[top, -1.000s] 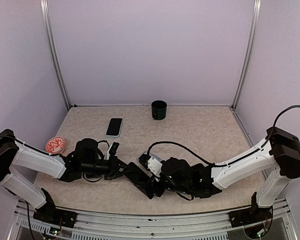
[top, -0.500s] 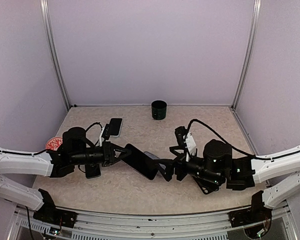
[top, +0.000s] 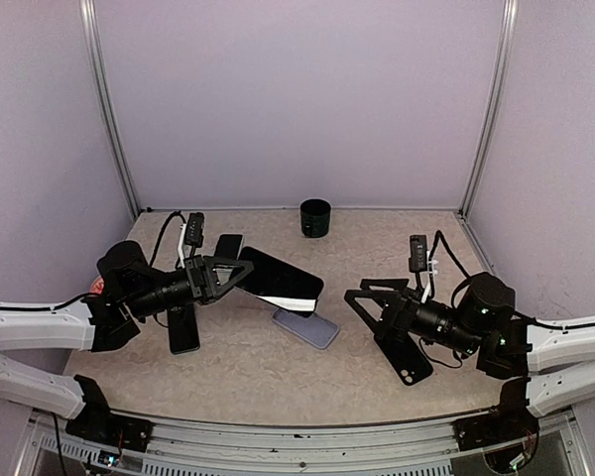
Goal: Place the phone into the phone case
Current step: Pass from the left arm to the right
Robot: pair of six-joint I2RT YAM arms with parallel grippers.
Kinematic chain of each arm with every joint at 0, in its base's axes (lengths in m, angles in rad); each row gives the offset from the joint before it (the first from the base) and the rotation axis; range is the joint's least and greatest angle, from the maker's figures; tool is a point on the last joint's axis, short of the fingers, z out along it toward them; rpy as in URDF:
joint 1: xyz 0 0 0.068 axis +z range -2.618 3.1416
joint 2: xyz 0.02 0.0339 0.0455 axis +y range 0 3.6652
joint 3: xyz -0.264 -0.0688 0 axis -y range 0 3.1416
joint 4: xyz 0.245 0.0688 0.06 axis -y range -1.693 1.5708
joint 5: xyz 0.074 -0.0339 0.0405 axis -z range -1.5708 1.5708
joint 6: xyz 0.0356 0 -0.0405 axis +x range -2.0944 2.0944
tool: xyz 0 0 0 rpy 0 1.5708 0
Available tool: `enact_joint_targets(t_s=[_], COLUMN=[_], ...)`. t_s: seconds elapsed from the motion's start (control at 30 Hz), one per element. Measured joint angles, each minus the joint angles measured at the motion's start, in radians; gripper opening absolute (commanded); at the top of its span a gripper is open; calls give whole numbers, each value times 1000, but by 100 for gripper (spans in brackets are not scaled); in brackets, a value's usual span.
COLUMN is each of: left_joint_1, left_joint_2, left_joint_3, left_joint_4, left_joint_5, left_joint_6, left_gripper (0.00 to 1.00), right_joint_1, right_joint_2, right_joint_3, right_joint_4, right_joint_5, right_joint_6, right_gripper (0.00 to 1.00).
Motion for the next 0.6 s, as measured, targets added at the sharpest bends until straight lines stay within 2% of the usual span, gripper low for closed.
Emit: enact_joint_targets(t_s=[0.2, 0.4, 0.6], left_joint_1=[-7, -22, -26], left_joint_2=[66, 137, 211], left_joint_3=[0, 0, 0], left_joint_4=[160, 255, 331], left_joint_5=[15, 29, 36], left_joint_6=[-24, -47, -68], left_gripper=[0, 0, 0], right_joint_1=[-18, -78, -130], right_joint_2=[132, 250, 361], right_joint_3=[38, 72, 92], right_joint_4=[87, 183, 313], right_joint_5=[-128, -263, -394], right_joint_6=[61, 132, 214], right_gripper=[99, 99, 89])
